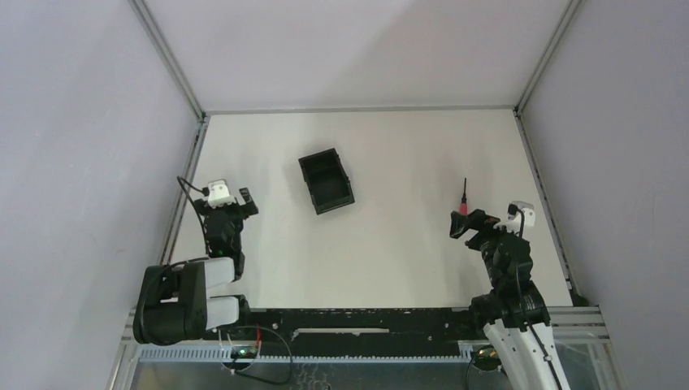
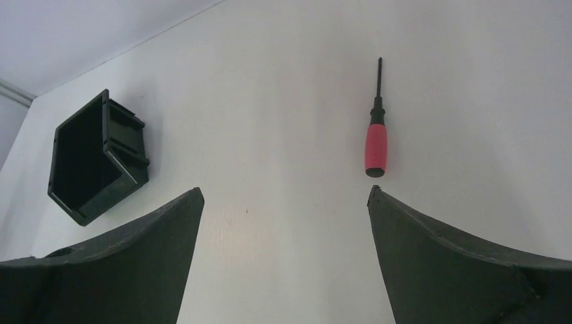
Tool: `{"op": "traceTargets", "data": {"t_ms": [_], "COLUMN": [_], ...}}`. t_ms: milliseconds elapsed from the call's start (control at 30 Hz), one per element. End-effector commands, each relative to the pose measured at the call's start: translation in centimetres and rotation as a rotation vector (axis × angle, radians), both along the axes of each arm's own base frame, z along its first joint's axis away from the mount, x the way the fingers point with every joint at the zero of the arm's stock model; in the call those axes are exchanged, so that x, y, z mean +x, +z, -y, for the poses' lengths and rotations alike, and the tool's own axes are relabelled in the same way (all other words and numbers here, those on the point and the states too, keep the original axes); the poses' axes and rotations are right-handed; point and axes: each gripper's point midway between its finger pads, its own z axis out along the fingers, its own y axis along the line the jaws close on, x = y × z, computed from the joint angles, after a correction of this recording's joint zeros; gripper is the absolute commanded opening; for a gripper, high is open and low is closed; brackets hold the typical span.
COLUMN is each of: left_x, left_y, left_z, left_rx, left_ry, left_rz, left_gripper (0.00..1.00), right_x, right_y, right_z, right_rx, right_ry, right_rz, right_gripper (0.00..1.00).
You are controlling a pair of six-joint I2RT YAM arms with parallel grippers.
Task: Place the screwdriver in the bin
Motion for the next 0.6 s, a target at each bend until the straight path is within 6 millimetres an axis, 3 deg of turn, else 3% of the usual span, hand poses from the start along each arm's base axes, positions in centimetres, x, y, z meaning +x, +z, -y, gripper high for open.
{"op": "traceTargets", "data": {"t_ms": [0, 167, 333, 467, 567], "left_x": [1.3, 1.3, 1.3, 1.3, 1.3], "left_y": [2.8, 2.8, 2.8, 2.8, 2.8], "left_z": [0.0, 0.0, 0.0, 0.0, 0.0], "left_rx": [0.022, 0.022, 0.022, 0.022, 0.022], "left_ry": [-0.003, -0.003, -0.003, -0.003, -0.002], "left_rz": [0.077, 0.077, 0.078, 0.078, 0.078], "left_gripper": [1.0, 1.0, 1.0, 1.0, 1.0], "right_x": [0.3, 0.5, 1.1, 4.2, 7.2], "right_y": [1.3, 4.5, 12.1, 15.0, 15.5], "right_z": [0.9, 1.6, -0.2, 0.1, -0.1], "right_rx": [0.023, 0.06, -0.006, -0.116, -0.213], "right_ry": [-0.065, -0.118, 0.019, 0.001, 0.03], "right_rz": [0.041, 0.124, 0.304, 0.127, -0.097], "right_gripper": [1.0, 1.0, 0.96, 0.96, 0.98]}}
